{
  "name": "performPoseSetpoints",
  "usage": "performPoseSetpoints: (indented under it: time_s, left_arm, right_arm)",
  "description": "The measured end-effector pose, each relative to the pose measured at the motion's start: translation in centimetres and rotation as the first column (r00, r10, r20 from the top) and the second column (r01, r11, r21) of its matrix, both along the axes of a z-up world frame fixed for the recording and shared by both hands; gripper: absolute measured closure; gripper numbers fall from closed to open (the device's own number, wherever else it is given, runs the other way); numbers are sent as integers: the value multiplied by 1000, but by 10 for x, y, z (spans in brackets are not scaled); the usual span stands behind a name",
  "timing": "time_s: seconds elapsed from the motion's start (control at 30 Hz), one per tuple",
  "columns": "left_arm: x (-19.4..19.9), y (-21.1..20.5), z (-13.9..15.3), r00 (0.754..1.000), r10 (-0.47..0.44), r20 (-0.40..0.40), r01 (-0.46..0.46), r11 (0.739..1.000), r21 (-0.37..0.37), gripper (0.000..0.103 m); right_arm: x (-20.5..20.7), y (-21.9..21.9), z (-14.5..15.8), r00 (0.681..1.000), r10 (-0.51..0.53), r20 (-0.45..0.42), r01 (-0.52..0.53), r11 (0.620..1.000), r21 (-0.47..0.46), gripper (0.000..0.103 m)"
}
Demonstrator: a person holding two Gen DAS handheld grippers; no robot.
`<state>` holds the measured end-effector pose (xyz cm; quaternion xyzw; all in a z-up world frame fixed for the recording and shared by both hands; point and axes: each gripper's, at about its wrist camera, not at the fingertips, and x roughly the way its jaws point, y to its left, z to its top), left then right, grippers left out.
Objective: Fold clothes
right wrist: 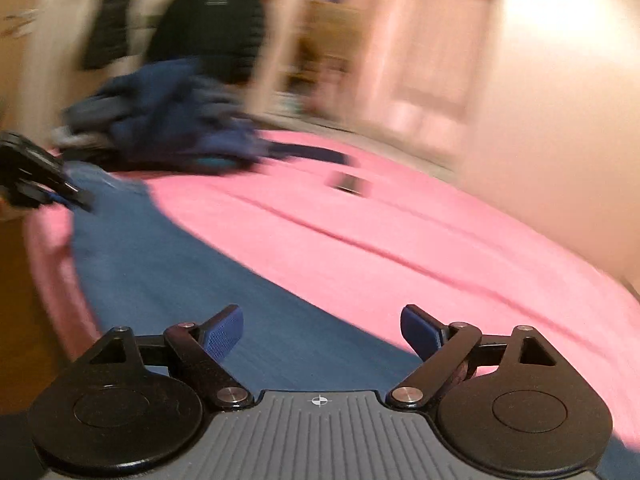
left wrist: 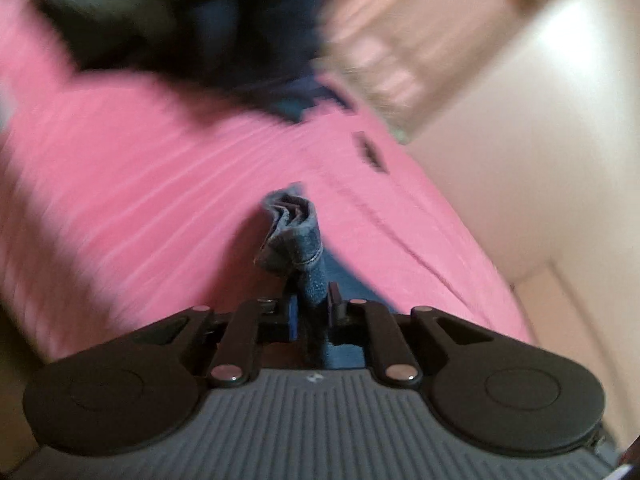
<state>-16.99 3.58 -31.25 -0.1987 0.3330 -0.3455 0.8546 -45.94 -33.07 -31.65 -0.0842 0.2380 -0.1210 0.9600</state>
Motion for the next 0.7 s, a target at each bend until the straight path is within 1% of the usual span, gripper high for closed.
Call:
performPoseSetpoints:
  time_s: [0.03,0.07,0.1,0.13,0.17,0.2,0.23,0.3,0.33,0.37,0.4,0.43,0.47,0.5,0.53,0.57,0.6,0.67,0.7]
  left_arm:
    - [-9,-17,17,996,-53,74,51,998,33,95]
    - [-20,-36,34,983,-116,141,108,992,67,95]
    - [-35,-59,48,962,-189,196,172,980,98,95]
    - [-52,-83,61,934,-262,244,236,963,130,95]
    - [-68,-108,74,897,-334,290,297,940,165,95]
    - [-85,-132,87,852,-404,331,355,913,202,95]
    - [-106,-157,94,802,-475,361,412,879,242,95]
    - [-150,-206,101,694,-599,398,509,800,317,95]
    - [-175,-232,95,638,-656,403,551,754,357,95]
    - [-201,-258,88,575,-712,402,589,702,401,95]
    - [-226,-285,74,519,-764,383,618,646,449,94]
    - [-248,-309,57,479,-811,336,639,584,500,94]
    - [-268,-332,38,442,-853,277,657,518,548,93]
    - [-289,-350,19,399,-890,220,672,448,590,91]
    - [-307,-358,4,361,-915,182,679,392,621,88]
    - [-318,-360,-5,336,-927,164,675,359,645,82]
    - [-316,-358,-5,332,-929,161,684,355,637,78]
    - [-303,-352,-2,337,-927,163,713,364,600,77]
    - [-296,-343,2,349,-924,154,738,372,563,77]
  right_arm:
    - [-18,-12,1,998,-67,4,67,998,11,15]
    - [-37,-24,2,991,-134,8,134,991,19,15]
    - [-57,-36,3,980,-200,11,200,979,27,15]
    - [-77,-47,4,964,-267,14,267,963,35,15]
    - [-97,-57,4,944,-329,16,328,944,45,15]
    - [-116,-66,5,925,-380,18,378,924,59,14]
    - [-135,-75,6,903,-430,19,428,901,73,14]
    - [-170,-87,7,860,-509,24,504,857,101,14]
    - [-187,-92,8,839,-543,27,537,835,116,14]
    - [-202,-96,8,820,-572,28,564,816,128,14]
    - [-214,-99,8,807,-591,26,582,801,138,14]
    - [-226,-101,8,793,-609,26,599,787,149,13]
    - [-236,-103,7,782,-622,26,611,775,162,13]
    - [-244,-104,7,774,-633,26,620,765,173,13]
    - [-251,-106,8,765,-643,26,629,755,185,13]
    - [-257,-107,8,759,-650,26,633,748,200,13]
    - [-261,-108,8,757,-653,29,632,743,219,13]
    - [-263,-109,5,766,-642,28,613,743,269,13]
    - [-261,-109,3,778,-628,27,593,748,299,13]
